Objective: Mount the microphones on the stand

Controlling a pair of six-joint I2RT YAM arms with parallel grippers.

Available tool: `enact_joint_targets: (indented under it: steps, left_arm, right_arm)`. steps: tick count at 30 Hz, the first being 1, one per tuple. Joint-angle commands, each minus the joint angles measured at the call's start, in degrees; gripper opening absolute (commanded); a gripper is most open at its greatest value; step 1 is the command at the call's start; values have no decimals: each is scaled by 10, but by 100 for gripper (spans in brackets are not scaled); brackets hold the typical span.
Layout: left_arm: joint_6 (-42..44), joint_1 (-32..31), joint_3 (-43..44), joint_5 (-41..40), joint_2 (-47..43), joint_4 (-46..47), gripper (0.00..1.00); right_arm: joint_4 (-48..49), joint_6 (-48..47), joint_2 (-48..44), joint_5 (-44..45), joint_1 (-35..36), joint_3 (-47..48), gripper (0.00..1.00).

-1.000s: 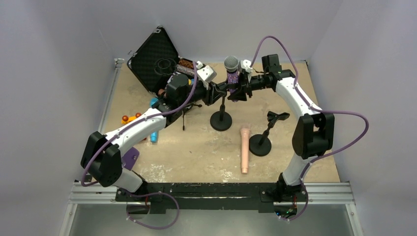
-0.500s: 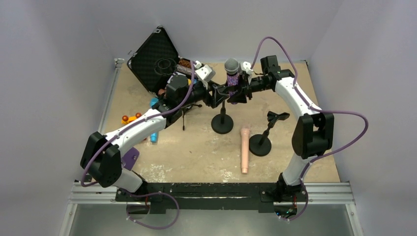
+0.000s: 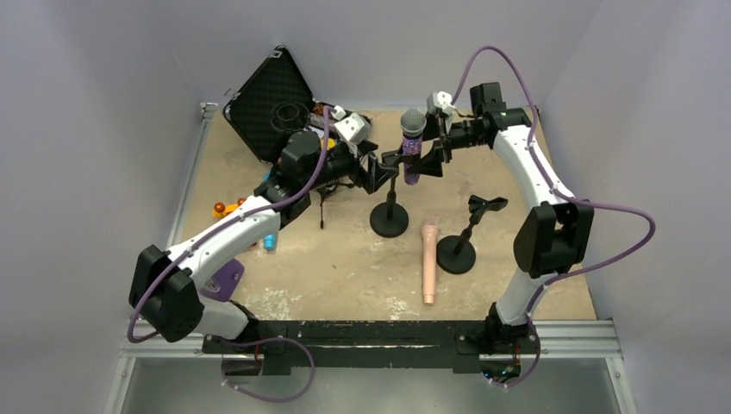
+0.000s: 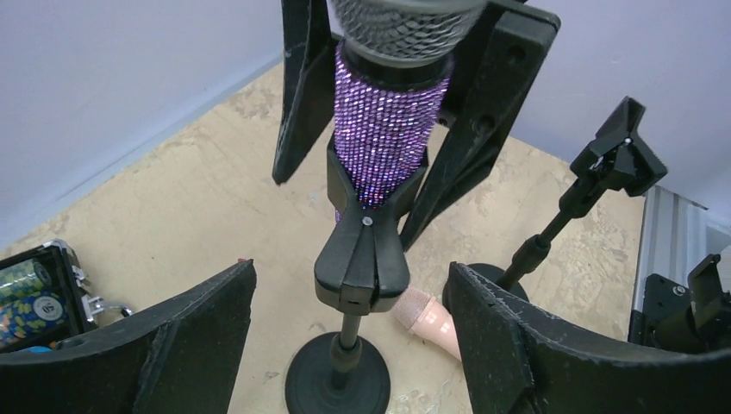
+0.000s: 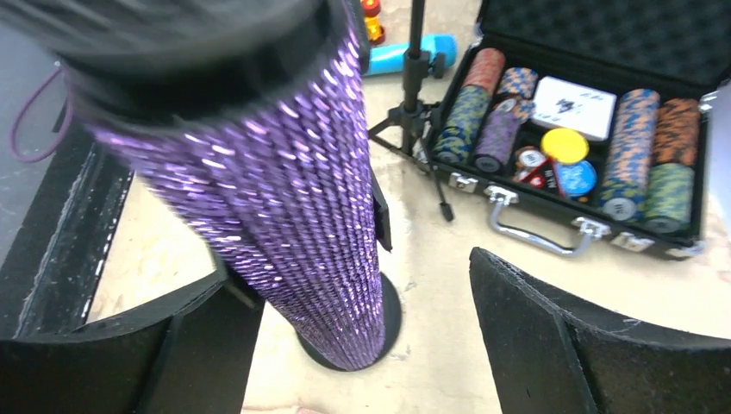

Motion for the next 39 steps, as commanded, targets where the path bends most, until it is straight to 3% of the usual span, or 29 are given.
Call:
enact_joint_targets:
  steps: [1,8,11,15,28,31,34,36,39]
  left_arm:
    - [34,0,-4,-10,-64,-6,87]
    - [41,0,-32,-20,-148,-68,88]
    - [31,0,-64,-21,-192,-85,88]
    - [14,0,-112,-30,-260,-114,88]
    - [-31,-1,-234,-78,-438,-190,87]
    - [-37,-1,-241,-83,-452,-198,86]
    - [-39,-1,-247,-85,-463,-205,85]
    - [-39,-1,-249,-88,-471,-214,85]
    - [-35,-1,-252,-96,-484,-231,85]
  right_arm:
    - [-115,-89,-3,-25,-15,78,88]
    - [-308,-296,24,-63,-19,144,89]
    - [-354,-346,39,-78,-17,160,89]
    - [-357,-346,47,-80,-7,164,87]
    - [-356,-317,62,-123,1,187,65]
    - [-355,-307,66,-122,1,196,51]
    - [-340,-272,72,-108,1,218,26]
    - [-290,-209,68,-89,-5,231,20]
    - [-107,-40,32,-52,-25,193,17]
